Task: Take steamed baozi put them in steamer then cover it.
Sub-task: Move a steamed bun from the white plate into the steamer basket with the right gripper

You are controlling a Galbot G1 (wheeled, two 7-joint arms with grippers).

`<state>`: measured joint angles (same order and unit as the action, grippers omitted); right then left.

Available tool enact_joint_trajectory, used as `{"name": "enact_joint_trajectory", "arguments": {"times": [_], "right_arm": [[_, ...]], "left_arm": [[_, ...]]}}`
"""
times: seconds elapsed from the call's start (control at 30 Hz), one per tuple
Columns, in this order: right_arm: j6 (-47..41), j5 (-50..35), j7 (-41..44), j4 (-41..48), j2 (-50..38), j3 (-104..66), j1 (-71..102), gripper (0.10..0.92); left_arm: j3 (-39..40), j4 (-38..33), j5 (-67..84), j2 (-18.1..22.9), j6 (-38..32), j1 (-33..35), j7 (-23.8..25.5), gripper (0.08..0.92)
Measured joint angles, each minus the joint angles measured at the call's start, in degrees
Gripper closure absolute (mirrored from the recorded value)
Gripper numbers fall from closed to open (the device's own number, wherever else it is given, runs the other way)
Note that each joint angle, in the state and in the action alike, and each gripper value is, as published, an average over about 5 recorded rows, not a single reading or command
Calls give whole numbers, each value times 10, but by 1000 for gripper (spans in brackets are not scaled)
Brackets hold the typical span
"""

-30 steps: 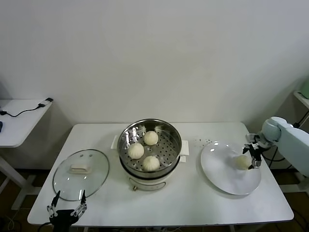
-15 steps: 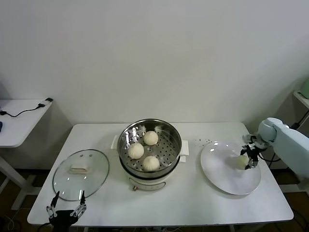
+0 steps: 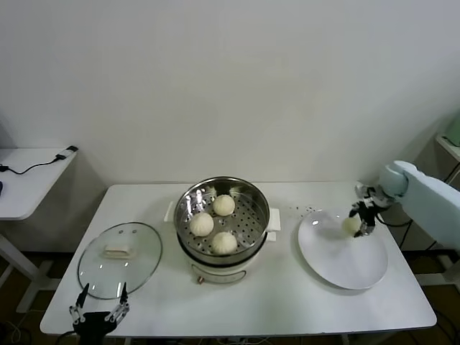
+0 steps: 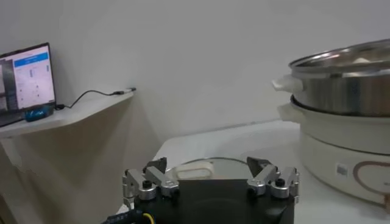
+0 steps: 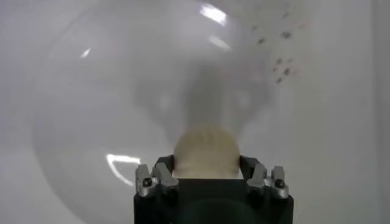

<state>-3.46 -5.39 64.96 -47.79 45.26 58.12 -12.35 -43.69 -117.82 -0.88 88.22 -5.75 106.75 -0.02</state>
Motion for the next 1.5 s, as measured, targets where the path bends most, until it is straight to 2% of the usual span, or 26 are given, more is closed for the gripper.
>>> {"name": "enact_joint_trajectory", "arguments": {"times": [0.47, 0.7, 1.0, 1.5], "right_arm": [[-70, -336, -25, -63, 138, 292, -279, 330], [-98, -450, -47, -112, 211, 375, -343, 330], [-123, -508, -77, -157, 278, 432, -361, 330], [-142, -494, -115, -181, 311, 472, -319, 330]], "left_arm": [[20, -12, 5, -9, 0, -2, 1, 177], [23, -16, 10, -9, 4, -5, 1, 177], [25, -11, 12, -11, 0, -5, 0, 177], [23, -5, 18, -15, -1, -9, 0, 177]]}}
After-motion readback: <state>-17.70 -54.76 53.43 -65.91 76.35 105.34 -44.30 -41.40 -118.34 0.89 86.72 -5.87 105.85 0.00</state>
